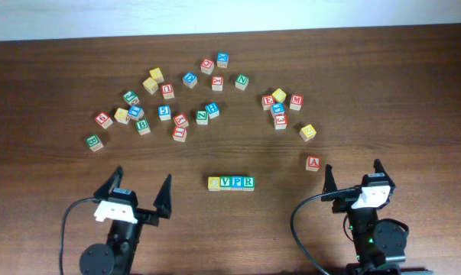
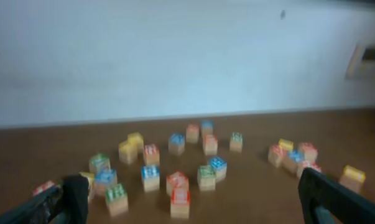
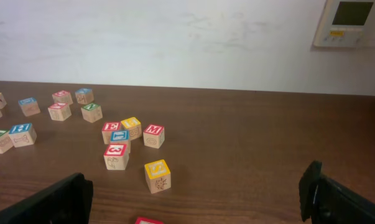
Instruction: Spell out CVPR
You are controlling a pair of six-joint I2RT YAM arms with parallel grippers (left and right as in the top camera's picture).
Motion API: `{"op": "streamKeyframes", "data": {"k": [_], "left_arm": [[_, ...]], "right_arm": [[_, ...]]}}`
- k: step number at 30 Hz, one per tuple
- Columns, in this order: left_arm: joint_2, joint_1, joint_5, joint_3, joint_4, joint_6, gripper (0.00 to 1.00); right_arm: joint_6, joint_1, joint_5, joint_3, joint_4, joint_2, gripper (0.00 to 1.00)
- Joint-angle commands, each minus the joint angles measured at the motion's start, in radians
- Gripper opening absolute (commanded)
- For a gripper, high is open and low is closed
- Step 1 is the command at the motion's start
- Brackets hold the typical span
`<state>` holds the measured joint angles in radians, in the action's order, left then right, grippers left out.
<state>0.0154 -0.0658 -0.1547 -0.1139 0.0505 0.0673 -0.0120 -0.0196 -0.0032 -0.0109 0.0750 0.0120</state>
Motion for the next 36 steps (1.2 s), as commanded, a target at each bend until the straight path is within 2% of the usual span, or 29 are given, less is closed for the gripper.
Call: {"op": "streamKeyframes", "data": {"k": [1, 3, 6, 9, 11, 13, 18, 22, 36], "left_arm": [[-0.011, 0.032, -0.006, 0.054, -0.105, -0.016, 0.99], [-0.011, 0.061, -0.006, 0.094, -0.171, -0.016, 0.99], [-0.011, 0.092, 0.006, 0.106, -0.159, -0.015, 0.99], [-0.011, 0.1, 0.098, 0.106, -0.084, 0.0, 0.99], [-0.011, 0.1, 0.227, 0.106, 0.033, 0.015, 0.99], [-0.011, 0.105, 0.252, 0.106, 0.024, 0.01, 0.99], [-0.011, 0.114, 0.257, 0.106, 0.024, 0.005, 0.99], [-0.011, 0.114, 0.23, 0.106, 0.03, -0.085, 0.99], [-0.01, 0.114, 0.22, 0.105, 0.03, -0.087, 0.99]], "right_arm": [[-0.006, 0.009, 0.008, 0.005, 0.007, -0.008, 0.98], [-0.006, 0.009, 0.008, 0.005, 0.007, -0.008, 0.98], [-0.006, 0.009, 0.008, 0.005, 0.007, -0.008, 0.98], [-0.006, 0.009, 0.008, 0.005, 0.007, -0.008, 0.98], [-0.006, 0.009, 0.008, 0.005, 0.007, -0.008, 0.98], [-0.006, 0.009, 0.008, 0.005, 0.007, -0.008, 0.98], [-0.006, 0.009, 0.008, 0.005, 0.007, -0.008, 0.98], [-0.006, 0.009, 0.008, 0.005, 0.007, -0.008, 0.98], [-0.006, 0.009, 0.008, 0.005, 0.007, -0.008, 0.98]]}}
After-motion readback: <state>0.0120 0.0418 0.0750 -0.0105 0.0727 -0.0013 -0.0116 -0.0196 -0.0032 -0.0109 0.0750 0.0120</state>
